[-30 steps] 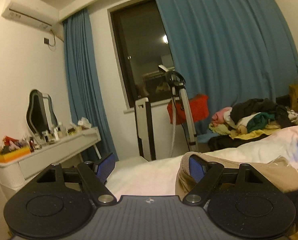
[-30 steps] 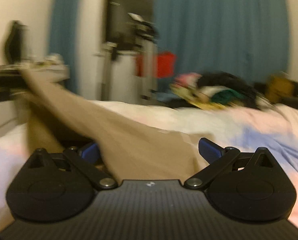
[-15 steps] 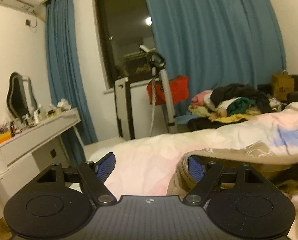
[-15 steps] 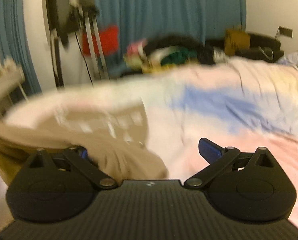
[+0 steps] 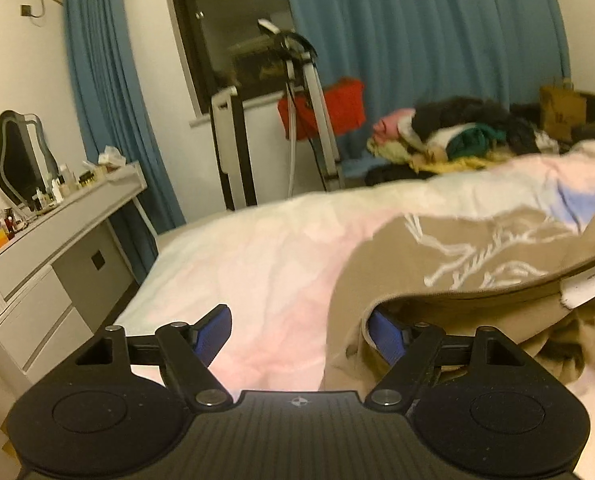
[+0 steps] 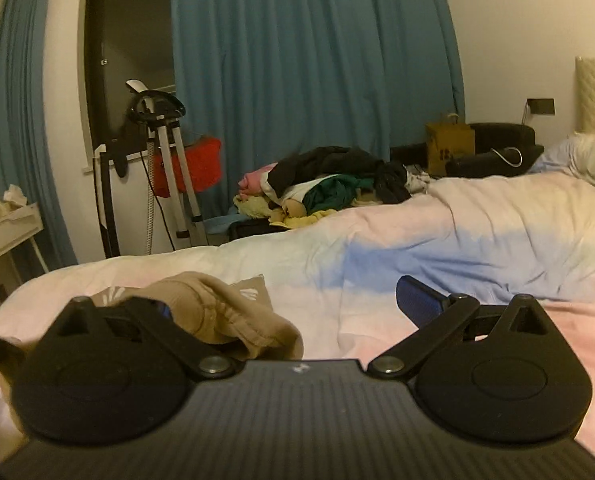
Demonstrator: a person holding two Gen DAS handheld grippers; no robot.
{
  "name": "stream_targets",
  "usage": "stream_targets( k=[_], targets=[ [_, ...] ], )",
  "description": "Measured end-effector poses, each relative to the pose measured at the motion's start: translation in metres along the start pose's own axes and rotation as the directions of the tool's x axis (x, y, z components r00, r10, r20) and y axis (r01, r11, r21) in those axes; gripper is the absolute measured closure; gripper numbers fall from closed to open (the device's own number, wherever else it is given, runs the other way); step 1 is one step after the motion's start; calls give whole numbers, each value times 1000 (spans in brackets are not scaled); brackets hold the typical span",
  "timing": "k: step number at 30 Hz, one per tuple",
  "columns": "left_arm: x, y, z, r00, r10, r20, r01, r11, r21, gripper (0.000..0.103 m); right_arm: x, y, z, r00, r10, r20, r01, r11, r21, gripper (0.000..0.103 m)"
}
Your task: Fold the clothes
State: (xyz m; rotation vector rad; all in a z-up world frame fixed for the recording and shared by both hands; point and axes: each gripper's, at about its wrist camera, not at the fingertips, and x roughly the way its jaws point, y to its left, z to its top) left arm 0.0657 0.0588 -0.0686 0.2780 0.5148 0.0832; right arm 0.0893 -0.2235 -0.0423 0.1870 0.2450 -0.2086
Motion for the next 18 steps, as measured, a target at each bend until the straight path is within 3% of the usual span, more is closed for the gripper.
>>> stream_targets(
  k=[4,7,16,18],
  targets=[
    [7,-1,-1,998,-32,-57,33,999,4,23,4,-6,0,1000,-2,-5,2,999,36,0],
    [0,3,1,996,-74,-43,74,997,-1,20,4,-10,2,1000,-11,-2,11,998,58,0],
    [4,15,4,999,35,-39,-39,992,-117,13,-12,-9,8,994,-3,105,-4,998,63,0],
    [4,17,5,997,59,-40,-64,988,-143,13,-6,-5,2,997,-24,69,24,1000,8,0]
  ],
)
